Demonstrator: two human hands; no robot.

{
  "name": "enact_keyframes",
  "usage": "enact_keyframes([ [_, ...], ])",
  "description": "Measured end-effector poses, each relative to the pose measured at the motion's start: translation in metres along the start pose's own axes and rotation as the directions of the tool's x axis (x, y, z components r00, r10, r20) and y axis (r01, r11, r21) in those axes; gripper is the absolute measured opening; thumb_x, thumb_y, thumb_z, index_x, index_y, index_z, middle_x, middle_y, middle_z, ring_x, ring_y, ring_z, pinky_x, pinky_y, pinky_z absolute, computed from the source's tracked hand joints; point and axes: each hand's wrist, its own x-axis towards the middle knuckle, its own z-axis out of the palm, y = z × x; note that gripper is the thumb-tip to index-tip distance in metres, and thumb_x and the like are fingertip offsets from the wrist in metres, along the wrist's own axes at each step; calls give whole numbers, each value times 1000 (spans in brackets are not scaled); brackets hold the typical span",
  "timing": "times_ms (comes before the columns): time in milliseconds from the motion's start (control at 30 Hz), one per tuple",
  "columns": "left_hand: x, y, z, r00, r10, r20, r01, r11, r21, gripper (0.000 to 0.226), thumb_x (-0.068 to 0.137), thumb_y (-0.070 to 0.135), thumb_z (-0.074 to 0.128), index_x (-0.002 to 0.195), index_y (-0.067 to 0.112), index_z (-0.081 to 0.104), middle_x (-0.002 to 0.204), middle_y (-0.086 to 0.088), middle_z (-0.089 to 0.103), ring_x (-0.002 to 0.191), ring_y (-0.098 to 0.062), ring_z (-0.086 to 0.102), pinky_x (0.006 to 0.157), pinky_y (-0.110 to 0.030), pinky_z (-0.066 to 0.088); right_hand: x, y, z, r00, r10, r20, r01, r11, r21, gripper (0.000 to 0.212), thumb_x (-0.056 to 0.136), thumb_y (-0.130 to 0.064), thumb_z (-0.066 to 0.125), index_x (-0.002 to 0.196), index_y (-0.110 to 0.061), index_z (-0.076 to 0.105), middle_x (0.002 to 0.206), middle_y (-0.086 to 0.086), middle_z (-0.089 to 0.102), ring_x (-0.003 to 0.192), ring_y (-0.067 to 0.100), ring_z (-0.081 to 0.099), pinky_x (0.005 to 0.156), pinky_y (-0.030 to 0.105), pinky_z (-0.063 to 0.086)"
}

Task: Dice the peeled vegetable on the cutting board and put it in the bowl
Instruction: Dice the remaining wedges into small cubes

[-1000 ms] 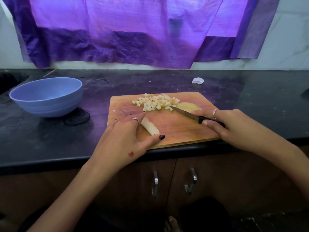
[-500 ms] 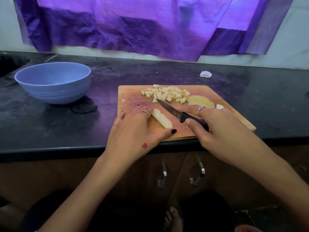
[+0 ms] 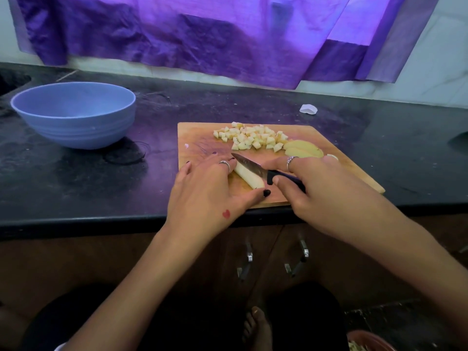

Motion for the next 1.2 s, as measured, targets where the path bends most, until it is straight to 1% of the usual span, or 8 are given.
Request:
enact_keyframes([
  [100, 3, -1, 0, 1000, -4, 6, 4, 1000, -15, 74, 75, 69, 56, 132, 22, 53, 136, 12, 51, 125, -11, 43, 109, -37, 29, 10, -3, -11, 999, 3, 32, -2, 1000, -25, 27, 97, -30, 45, 119, -38, 58, 93, -4, 61, 75, 8, 57, 64, 25, 47],
  [367, 7, -2, 2, 1000, -6, 26, 6, 1000, 8, 72, 75, 68, 54, 131, 23, 54, 133, 12, 51, 122, -13, 43, 111, -40, 25, 31, -6, -25, 992, -37, 118, 59, 980, -188, 29, 95, -33, 48, 121, -42, 58, 115, -7, 62, 98, 17, 57, 88, 31, 46],
  [633, 7, -3, 3, 1000, 12, 29, -13, 1000, 27, 75, 76, 70, 53, 132, 20, 54, 137, 10, 49, 124, -12, 43, 111, -38, 25, -3, 10, -48, 970, -11, 241, 50, 986, -156, 26, 95, -35, 48, 118, -44, 56, 75, -24, 38, 57, -3, 51, 57, 13, 32],
  [733, 7, -3, 1, 999, 19, 43, -20, 999, 36, 76, 77, 70, 53, 133, 19, 53, 138, 8, 49, 126, -13, 42, 107, -36, 28, -14, 13, -50, 977, -8, 215, 41, 988, -150, 26, 95, -34, 49, 118, -43, 57, 66, -25, 34, 52, -25, 42, 53, 10, 30],
  [933, 4, -2, -3, 997, -11, 73, 12, 1000, -18, 69, 76, 67, 59, 125, 18, 59, 132, 2, 56, 123, -16, 46, 110, -42, 30, -27, 1, -46, 984, -3, 181, 42, 977, -211, 32, 98, -31, 46, 127, -41, 52, 73, -19, 29, 61, -2, 35, 56, 19, 31],
  [1033, 4, -1, -4, 995, -18, 96, 19, 1000, -18, 68, 76, 68, 59, 122, 19, 61, 126, 0, 60, 118, -19, 50, 106, -43, 34, -30, -4, -45, 982, 2, 187, 40, 974, -223, 32, 98, -30, 47, 129, -37, 52, 88, -11, 47, 63, -1, 35, 69, 24, 32],
  [1100, 5, -2, -3, 995, -23, 102, 26, 999, -33, 67, 74, 68, 60, 120, 20, 63, 122, 0, 63, 114, -20, 52, 103, -43, 38, -32, -6, -47, 983, 1, 186, 41, 974, -224, 30, 98, -28, 48, 126, -35, 54, 102, -4, 57, 60, -1, 39, 62, 23, 34],
  [1200, 6, -3, -1, 994, -26, 104, 30, 999, -34, 64, 73, 68, 61, 114, 20, 65, 117, 0, 64, 110, -21, 55, 95, -40, 44, -35, -6, -47, 984, 20, 177, 13, 983, -183, 25, 98, -27, 48, 121, -32, 58, 71, -7, 53, 45, 2, 47, 41, 18, 34],
])
